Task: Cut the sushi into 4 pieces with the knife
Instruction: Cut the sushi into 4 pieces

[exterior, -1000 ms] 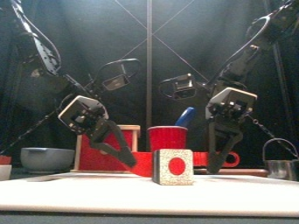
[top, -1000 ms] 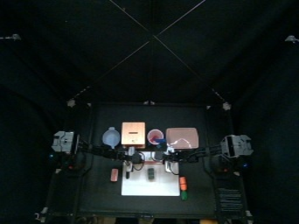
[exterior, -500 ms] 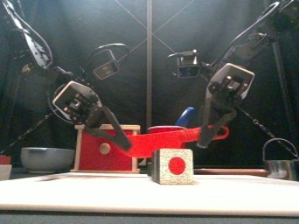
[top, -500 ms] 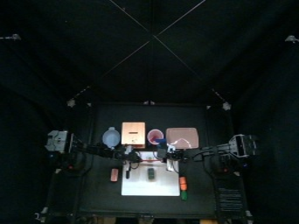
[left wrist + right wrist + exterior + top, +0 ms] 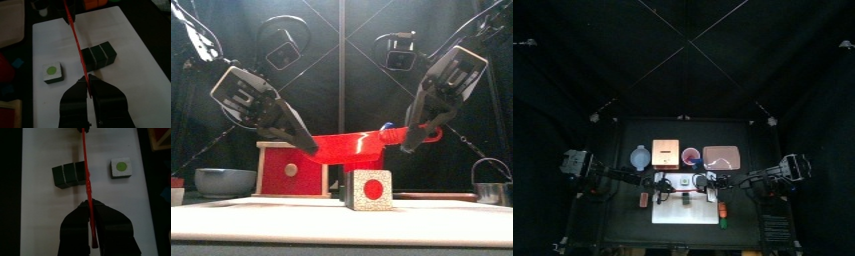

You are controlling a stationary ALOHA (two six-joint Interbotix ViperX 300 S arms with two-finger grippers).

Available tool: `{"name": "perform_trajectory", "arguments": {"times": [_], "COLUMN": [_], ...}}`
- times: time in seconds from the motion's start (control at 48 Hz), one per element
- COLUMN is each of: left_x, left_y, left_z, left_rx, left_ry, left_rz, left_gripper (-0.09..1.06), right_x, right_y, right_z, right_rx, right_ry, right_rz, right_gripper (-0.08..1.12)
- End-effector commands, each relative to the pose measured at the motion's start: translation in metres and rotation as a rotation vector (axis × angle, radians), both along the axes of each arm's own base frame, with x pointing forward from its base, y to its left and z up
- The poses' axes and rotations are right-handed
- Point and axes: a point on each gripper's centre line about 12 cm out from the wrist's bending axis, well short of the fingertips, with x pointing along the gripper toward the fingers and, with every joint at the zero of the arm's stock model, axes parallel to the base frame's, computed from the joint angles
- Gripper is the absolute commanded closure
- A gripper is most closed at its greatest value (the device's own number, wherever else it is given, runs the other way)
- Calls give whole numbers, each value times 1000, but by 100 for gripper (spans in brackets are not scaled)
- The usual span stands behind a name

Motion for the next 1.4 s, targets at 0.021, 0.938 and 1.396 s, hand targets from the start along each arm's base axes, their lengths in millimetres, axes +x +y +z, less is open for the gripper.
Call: {"name": "perform_trajectory", "arguments": {"times": [0.021, 0.938, 1.396], "left_x": [8, 19, 18], "left_y": [-8, -20, -16], "left_z": [10, -14, -47], "left_rx": [-14, -23, -22], "left_ry": [-52, 5, 96], "left_rz": [-15, -24, 12], "left_gripper": [64, 64, 64], "right_x": [6, 10, 11], "right_y": [-2, -2, -2], "right_z": [11, -33, -60], "right_rx": [12, 28, 35], "right_ry": [-59, 70, 141], "right_rz": [-14, -40, -57], "right_gripper": [92, 92, 92]}}
